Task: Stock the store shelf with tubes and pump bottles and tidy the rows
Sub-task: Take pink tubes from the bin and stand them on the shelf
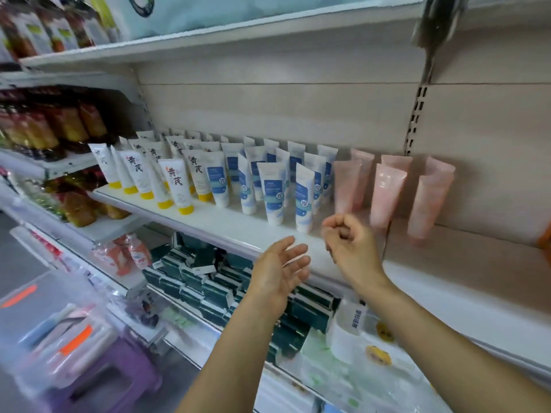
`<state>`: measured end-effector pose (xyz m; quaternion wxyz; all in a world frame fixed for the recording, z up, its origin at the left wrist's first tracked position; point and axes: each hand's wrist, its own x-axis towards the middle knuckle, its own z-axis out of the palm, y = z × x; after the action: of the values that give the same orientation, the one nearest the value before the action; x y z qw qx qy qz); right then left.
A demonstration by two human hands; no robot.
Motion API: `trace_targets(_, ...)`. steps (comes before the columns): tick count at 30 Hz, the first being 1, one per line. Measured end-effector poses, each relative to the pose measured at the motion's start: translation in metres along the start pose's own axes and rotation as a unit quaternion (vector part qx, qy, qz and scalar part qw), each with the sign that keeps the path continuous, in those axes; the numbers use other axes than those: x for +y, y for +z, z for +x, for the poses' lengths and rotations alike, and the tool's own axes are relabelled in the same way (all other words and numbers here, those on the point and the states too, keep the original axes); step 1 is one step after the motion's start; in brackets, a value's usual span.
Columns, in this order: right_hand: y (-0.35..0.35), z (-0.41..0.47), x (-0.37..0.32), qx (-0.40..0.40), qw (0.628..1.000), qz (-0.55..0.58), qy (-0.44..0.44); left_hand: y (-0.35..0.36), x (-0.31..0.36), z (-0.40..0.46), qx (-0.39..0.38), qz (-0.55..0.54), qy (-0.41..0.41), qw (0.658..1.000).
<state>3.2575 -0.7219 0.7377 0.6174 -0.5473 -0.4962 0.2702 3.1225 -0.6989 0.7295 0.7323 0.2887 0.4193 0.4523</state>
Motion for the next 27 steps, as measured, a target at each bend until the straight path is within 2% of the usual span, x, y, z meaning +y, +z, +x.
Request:
trace_targets(9, 0.178, -0.012, 0.009, -0.135, 0.990, 0.026, 0.039, -0.171, 0.071, -0.008, 0.136, -0.058, 0.032, 0.988)
trace_targets(15, 0.309, -0.030, 0.020, -0.265, 0.957, 0.032, 0.114, -0.292, 0.109, -0.021, 0.214, -0.107, 0.052, 0.970)
trace_targets(27, 0.519, -0.078, 0.058, -0.357, 0.903, 0.032, 0.239, -0.507, 0.165, -0.049, 0.357, -0.191, 0.053, 0.913)
